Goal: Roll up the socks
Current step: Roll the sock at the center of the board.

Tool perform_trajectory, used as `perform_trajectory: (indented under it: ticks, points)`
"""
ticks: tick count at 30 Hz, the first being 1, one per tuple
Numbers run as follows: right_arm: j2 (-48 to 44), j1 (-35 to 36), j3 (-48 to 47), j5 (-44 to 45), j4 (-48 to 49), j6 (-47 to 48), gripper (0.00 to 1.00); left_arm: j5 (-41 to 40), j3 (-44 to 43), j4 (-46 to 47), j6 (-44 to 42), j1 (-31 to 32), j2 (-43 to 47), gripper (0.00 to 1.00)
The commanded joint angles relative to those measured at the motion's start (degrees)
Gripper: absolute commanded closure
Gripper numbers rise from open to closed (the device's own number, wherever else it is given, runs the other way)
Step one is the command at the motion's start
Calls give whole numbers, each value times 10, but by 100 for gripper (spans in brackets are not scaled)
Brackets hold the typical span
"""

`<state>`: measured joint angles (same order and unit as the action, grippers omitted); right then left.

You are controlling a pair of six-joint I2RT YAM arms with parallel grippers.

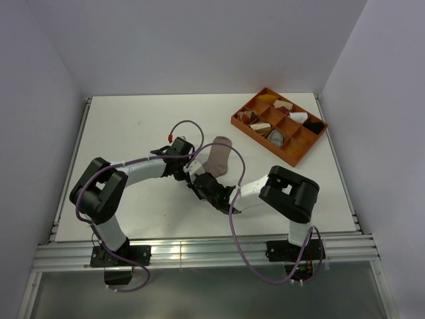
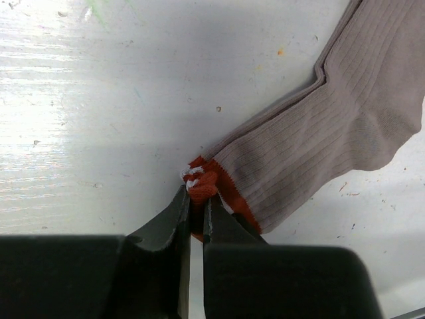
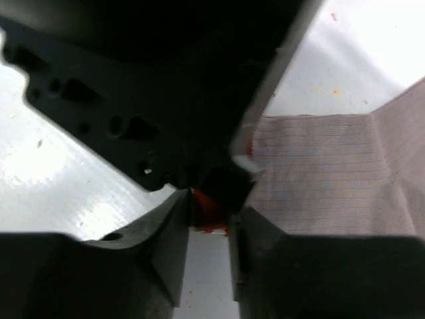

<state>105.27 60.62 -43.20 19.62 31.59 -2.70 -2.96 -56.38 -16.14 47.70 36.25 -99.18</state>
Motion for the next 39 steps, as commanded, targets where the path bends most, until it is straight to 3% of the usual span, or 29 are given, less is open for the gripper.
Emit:
perform_trajectory:
  ticks: [1, 2, 6, 13, 15, 21, 31, 39]
  points:
    - [5, 4, -25, 39, -21, -33, 72, 10, 6, -32, 4, 6, -9, 96]
    - [5, 3, -28, 42, -39, -38, 81, 10, 6, -31, 6, 6, -8, 94]
    - [-10, -3, -24, 26, -65, -70, 99, -5, 7, -26, 26, 5, 6, 81]
    - [-47, -65, -14, -51, -117, -183, 100, -23, 25, 14, 76, -21, 51, 48]
    - [-53, -86, -9, -67, -130, -218, 100, -18, 40, 39, 94, -35, 71, 45]
    - [-80, -125, 34, -140, -90, -240, 100, 56, 55, 135, 81, -70, 94, 43]
    - [-68, -133, 40, -179, -56, -219, 100, 208, -98, 85, -54, -73, -54, 45]
    - [-65, -139, 39, -184, -55, -219, 100, 240, -175, 51, -89, -54, -142, 47]
